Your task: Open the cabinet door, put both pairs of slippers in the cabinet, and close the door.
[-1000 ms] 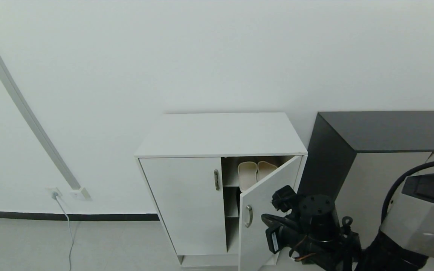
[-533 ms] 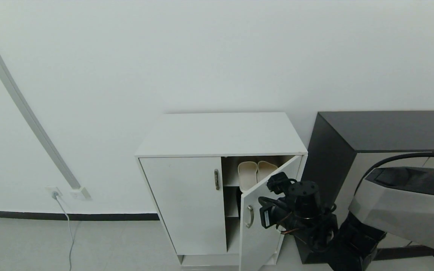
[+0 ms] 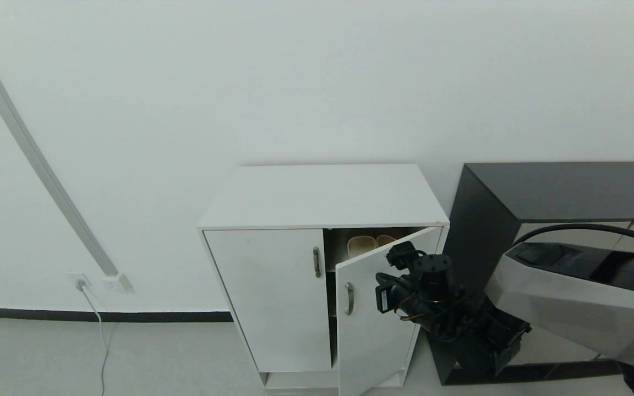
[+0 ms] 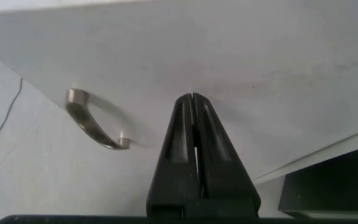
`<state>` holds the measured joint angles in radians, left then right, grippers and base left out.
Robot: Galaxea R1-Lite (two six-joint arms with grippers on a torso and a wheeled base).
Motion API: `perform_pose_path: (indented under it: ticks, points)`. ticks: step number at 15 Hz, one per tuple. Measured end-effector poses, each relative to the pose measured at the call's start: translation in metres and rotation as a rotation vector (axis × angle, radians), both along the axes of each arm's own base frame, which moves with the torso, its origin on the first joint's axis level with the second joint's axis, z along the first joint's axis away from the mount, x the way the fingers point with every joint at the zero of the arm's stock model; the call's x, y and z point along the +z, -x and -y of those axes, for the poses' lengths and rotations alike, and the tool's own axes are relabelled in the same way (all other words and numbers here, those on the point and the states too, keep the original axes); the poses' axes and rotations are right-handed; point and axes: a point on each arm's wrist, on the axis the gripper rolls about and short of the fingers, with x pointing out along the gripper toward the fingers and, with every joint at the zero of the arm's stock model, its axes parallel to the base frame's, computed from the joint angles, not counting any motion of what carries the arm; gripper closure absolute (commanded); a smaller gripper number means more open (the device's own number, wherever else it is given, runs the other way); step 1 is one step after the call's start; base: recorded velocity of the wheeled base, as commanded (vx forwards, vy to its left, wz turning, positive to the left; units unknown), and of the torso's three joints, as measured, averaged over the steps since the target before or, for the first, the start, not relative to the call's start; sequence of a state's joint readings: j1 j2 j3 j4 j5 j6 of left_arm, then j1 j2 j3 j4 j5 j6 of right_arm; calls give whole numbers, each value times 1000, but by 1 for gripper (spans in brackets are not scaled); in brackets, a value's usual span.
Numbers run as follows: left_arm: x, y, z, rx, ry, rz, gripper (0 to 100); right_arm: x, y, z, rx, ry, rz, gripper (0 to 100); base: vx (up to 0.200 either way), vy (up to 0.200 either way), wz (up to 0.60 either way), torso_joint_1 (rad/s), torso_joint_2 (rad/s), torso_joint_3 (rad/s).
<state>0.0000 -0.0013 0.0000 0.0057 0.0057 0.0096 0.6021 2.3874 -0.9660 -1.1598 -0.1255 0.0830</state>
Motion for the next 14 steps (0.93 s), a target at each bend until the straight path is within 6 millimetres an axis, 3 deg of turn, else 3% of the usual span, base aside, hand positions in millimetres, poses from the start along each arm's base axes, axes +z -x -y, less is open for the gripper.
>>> perform_pose_path:
  ticks: [14]
  points:
    - [0,0,0,0,0,0,100,1,-40,-3,-45,-36,55,100,0,0,0,0,0,0]
